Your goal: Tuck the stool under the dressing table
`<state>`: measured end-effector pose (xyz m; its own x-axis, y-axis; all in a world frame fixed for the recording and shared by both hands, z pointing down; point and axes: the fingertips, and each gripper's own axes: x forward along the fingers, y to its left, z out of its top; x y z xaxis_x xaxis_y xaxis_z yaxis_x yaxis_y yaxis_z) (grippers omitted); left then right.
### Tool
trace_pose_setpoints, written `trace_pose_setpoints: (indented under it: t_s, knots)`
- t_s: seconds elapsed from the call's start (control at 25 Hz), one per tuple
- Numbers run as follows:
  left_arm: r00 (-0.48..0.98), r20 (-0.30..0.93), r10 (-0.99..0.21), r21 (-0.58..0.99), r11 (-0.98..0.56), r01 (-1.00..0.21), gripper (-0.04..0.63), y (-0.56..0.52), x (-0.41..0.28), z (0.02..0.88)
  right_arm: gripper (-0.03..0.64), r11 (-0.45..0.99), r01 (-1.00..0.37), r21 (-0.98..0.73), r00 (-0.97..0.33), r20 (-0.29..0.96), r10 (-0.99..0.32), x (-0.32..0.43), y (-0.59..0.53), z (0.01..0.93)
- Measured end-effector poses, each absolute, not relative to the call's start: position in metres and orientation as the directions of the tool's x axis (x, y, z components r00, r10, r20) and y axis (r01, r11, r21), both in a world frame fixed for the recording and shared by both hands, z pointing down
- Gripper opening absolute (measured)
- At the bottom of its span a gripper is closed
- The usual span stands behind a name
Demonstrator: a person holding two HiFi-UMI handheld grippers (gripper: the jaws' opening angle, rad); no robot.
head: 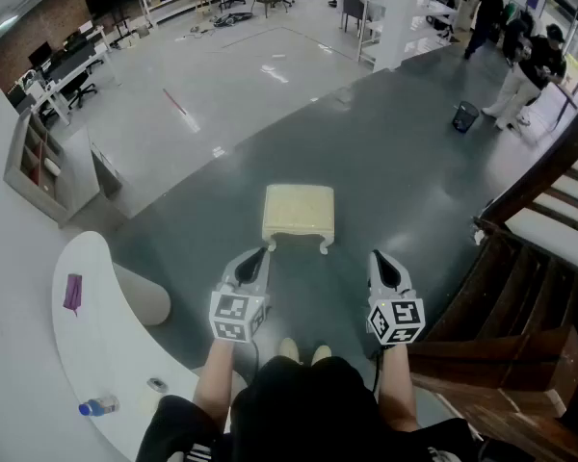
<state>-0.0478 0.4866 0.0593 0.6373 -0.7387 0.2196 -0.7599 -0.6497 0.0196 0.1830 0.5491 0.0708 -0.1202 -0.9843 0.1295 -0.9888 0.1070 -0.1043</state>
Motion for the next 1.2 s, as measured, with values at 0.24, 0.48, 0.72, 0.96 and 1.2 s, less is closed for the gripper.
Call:
trace_pose_setpoints:
  t_s: [0.24, 0.48, 0.72, 0.96, 1.2]
  knots:
    - [0.638, 0.211, -0.741, 0.018, -0.649, -0.760, 0.006, 0.485, -0.046, 0.059, 0.003, 0.108, -0.988, -0.113, -0.122, 0.124, -0.985, 0.181, 0.548, 0.075]
    - [0.645, 0.203, -0.736, 0.032, -0.654, -0.756, 0.006, 0.476, -0.050, 0.057, 0.003, 0.109, -0.986, -0.129, -0.126, 0.135, -0.983, 0.172, 0.541, 0.075]
    - [0.659, 0.201, -0.725, 0.037, -0.666, -0.745, 0.006, 0.462, -0.062, 0.057, 0.003, 0.094, -0.989, -0.116, -0.110, 0.137, -0.984, 0.162, 0.530, 0.072]
    - [0.657, 0.190, -0.729, 0.041, -0.663, -0.747, 0.006, 0.445, -0.075, 0.056, 0.003, 0.075, -0.991, -0.112, -0.092, 0.157, -0.983, 0.152, 0.511, 0.076]
    - [0.657, 0.188, -0.730, 0.054, -0.660, -0.749, 0.006, 0.416, -0.074, 0.063, 0.003, 0.098, -0.987, -0.124, -0.119, 0.171, -0.978, 0.149, 0.474, 0.080]
